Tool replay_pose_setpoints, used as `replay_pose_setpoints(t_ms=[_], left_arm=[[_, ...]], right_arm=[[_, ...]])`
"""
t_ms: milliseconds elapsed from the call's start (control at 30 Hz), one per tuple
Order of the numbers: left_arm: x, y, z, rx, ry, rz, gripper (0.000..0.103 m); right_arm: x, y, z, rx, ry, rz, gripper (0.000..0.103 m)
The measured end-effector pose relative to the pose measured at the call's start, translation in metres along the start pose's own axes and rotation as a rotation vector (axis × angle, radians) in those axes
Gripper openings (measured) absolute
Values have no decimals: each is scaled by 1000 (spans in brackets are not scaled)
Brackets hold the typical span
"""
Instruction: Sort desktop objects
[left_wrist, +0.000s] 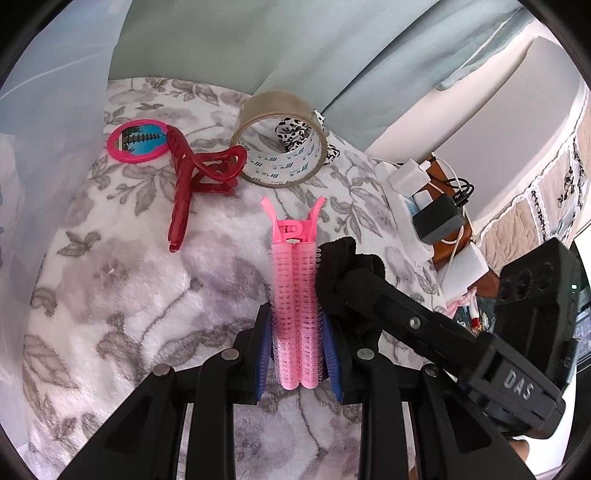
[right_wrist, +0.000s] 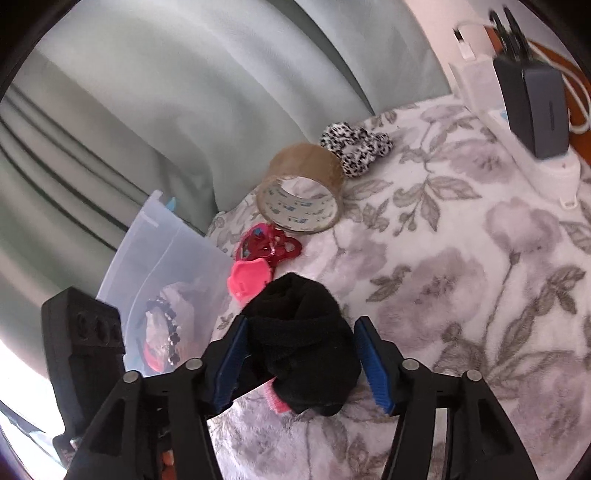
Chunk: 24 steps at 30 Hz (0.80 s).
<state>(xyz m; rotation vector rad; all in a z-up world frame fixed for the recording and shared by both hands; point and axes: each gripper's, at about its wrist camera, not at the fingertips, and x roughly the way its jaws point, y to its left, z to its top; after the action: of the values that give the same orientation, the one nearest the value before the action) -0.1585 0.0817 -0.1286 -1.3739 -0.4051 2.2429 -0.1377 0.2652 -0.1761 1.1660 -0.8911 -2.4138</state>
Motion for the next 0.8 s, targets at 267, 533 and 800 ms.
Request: replay_pose_setpoints(t_ms=[267,533,800], left_arm=[[6,6,2,-41,9,-34,29],[16,14,11,-106,28,-86,36],[26,7,17,-79,26,-80,31]], right_arm=[[0,-23,-2,112,-9,25,26],[-4,-28,-5,94,-8,5,24],[-6,-35,-6,109,-12,5,22]])
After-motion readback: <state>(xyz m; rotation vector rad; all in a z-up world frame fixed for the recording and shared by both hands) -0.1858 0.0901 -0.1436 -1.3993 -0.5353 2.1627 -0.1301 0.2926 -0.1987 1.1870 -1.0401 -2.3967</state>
